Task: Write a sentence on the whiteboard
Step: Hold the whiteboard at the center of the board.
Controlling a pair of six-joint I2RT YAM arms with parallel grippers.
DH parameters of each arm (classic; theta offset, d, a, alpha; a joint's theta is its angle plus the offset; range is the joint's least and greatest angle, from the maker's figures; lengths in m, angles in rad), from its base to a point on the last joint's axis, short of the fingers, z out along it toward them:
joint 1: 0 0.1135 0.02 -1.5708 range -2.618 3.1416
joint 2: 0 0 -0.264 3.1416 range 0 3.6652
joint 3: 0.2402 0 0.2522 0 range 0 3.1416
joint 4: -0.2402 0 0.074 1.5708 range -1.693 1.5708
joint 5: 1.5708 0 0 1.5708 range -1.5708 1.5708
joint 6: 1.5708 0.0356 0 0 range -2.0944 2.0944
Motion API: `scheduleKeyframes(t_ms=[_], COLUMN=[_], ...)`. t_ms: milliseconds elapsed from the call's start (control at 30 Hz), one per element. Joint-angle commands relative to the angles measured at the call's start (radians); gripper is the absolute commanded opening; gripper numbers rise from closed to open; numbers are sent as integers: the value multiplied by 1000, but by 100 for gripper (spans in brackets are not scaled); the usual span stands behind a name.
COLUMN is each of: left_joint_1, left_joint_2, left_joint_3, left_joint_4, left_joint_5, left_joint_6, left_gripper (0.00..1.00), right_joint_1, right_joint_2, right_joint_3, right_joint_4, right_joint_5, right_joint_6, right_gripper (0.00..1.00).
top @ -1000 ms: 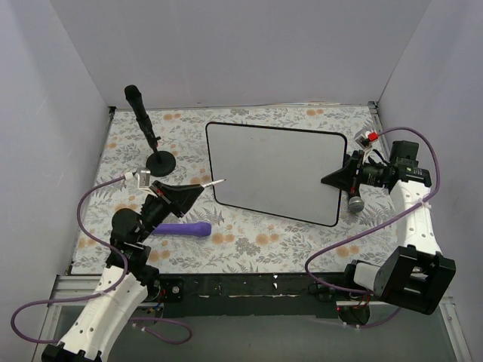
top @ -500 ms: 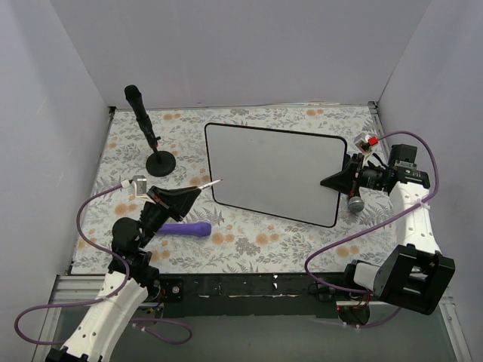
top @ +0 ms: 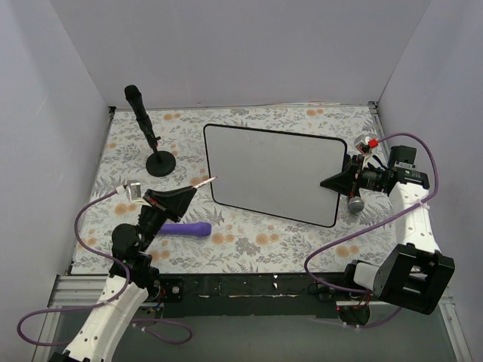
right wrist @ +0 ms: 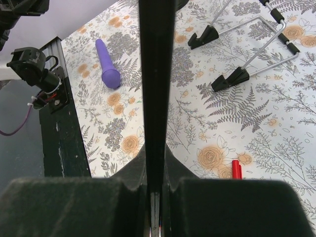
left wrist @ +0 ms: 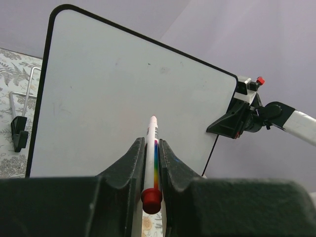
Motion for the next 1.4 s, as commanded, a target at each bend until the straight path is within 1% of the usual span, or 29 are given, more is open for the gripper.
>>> scheduleKeyframes(t_ms=[0, 133, 367, 667, 1033, 1200, 1367], left_joint_1=[2, 2, 2, 2, 4, 2, 2], left_joint_2=[-11, 3, 19, 8, -49, -46, -11], left_joint_3=[-16, -8, 9, 12, 3, 15, 30], left_joint_4=[32, 26, -14, -20, -44, -74, -81], left_joint_5=[-23, 0, 20, 24, -19, -16, 7], left_joint_6=[-42, -53, -27, -20, -45, -33, -5], left_gripper=[0, 0, 0, 0, 0, 0, 0], right_joint_1=[1, 1, 1, 1, 1, 1, 1], right_joint_2=[4, 4, 1, -1, 4, -19, -19], right_joint_3=[-1, -4, -13, -19, -7, -24, -30], right_joint_4=[13, 14, 14, 18, -5, 14, 11], right_joint_5=[25, 24, 21, 19, 5, 9, 9], right_joint_6=[-64, -67, -70, -72, -87, -73, -79], right_gripper=[1, 1, 1, 1, 1, 1, 1])
